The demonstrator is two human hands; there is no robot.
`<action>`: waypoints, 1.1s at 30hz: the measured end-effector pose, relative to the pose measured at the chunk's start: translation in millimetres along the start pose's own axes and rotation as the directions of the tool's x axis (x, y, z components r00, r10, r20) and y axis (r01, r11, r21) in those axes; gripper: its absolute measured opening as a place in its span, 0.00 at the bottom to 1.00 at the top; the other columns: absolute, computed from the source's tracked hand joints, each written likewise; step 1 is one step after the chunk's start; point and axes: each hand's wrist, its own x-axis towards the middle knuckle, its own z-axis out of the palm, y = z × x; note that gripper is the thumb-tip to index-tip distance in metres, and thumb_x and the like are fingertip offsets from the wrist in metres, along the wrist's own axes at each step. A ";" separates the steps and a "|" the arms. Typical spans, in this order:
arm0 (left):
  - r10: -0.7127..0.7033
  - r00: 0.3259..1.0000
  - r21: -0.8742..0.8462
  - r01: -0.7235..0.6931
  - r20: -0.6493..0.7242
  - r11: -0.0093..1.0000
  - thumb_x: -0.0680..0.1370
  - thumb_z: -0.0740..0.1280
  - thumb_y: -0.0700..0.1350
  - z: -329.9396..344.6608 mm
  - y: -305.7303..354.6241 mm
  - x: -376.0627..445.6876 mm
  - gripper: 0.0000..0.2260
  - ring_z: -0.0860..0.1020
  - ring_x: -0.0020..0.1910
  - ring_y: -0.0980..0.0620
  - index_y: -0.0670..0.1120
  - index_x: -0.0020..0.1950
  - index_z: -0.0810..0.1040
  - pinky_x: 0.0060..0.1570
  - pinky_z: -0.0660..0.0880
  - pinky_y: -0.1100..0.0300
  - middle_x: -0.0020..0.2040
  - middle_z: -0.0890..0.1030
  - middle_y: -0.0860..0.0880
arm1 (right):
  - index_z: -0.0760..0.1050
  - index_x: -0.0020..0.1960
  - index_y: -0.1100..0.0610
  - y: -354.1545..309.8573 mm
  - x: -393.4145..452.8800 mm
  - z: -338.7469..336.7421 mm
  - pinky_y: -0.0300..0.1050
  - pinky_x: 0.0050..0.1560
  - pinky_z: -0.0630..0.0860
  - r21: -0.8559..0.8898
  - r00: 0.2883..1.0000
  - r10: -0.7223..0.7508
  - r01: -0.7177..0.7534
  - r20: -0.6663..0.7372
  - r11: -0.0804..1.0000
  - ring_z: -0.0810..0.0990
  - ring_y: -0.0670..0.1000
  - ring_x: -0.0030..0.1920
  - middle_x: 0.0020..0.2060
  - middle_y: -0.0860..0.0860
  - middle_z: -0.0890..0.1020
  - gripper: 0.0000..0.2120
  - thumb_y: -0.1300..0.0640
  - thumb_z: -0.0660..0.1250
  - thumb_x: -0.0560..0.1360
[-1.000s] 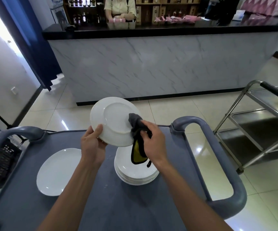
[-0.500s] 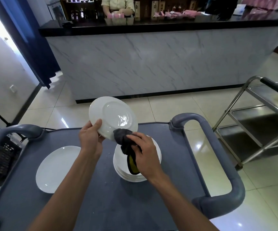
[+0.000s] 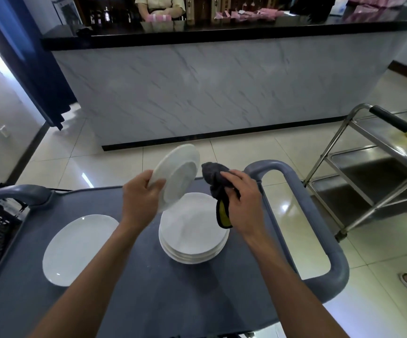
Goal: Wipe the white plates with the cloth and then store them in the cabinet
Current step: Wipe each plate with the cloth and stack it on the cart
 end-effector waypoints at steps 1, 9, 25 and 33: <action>0.075 0.997 0.067 -0.076 0.021 0.995 0.76 0.69 0.44 2.5 0.5 -2.2 0.10 0.65 0.31 0.46 0.39 0.38 0.74 0.31 0.66 0.57 0.29 0.72 0.44 | 0.80 0.64 0.57 1.3 1.6 -3.9 0.45 0.67 0.70 -0.003 1.000 -0.001 0.001 -0.016 1.000 0.74 0.53 0.63 0.62 0.53 0.79 0.17 0.69 0.65 0.78; 0.308 0.927 0.301 -0.363 0.215 0.882 0.75 0.69 0.41 24.6 -1.0 -29.0 0.03 0.73 0.25 0.40 0.46 0.43 0.83 0.25 0.73 0.52 0.27 0.76 0.47 | 0.80 0.64 0.57 18.6 4.5 -24.1 0.50 0.67 0.72 -0.034 0.998 0.029 -0.031 -0.062 0.999 0.75 0.53 0.63 0.62 0.53 0.79 0.16 0.68 0.65 0.78; 0.467 0.737 0.300 -0.645 0.489 0.703 0.67 0.77 0.33 54.8 -34.8 -77.5 0.13 0.85 0.49 0.44 0.44 0.49 0.86 0.42 0.82 0.52 0.50 0.87 0.48 | 0.80 0.64 0.57 32.7 -12.4 -12.9 0.43 0.67 0.70 -0.014 0.999 0.050 -0.051 -0.013 0.999 0.75 0.52 0.62 0.61 0.51 0.79 0.17 0.69 0.66 0.77; 0.397 0.656 0.266 -0.676 0.642 0.687 0.73 0.59 0.43 53.7 -57.5 -101.0 0.17 0.83 0.54 0.43 0.43 0.54 0.85 0.48 0.82 0.52 0.55 0.85 0.48 | 0.80 0.63 0.57 35.7 -23.5 -0.4 0.38 0.64 0.69 -0.021 0.998 0.049 -0.048 0.031 0.999 0.76 0.53 0.61 0.60 0.52 0.80 0.17 0.69 0.67 0.77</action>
